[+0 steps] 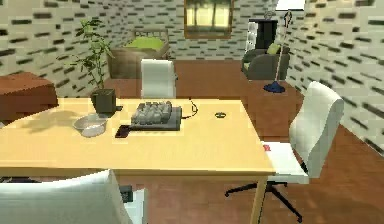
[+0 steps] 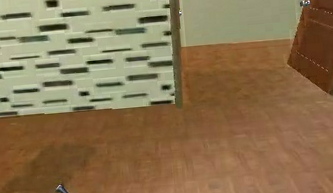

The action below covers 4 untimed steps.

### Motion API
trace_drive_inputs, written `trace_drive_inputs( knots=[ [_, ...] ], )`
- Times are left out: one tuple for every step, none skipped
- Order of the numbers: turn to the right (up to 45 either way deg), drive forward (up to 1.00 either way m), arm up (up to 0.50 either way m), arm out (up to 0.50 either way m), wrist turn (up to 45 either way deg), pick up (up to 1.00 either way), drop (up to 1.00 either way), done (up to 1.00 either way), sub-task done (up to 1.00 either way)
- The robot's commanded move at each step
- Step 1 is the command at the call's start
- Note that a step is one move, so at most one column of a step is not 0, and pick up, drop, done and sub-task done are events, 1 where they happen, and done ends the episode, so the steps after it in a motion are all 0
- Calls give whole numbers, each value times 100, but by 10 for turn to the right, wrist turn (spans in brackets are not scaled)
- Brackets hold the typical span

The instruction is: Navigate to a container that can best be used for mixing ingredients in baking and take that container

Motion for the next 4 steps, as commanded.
trace_drive_inputs(
  knots=[
    [0,55,0,0,0,0,0,0,0],
    [-450,0,0,0,0,0,0,0,0],
    [-450,0,0,0,0,0,0,0,0],
    [-390,0,0,0,0,0,0,0,0]
  ],
)
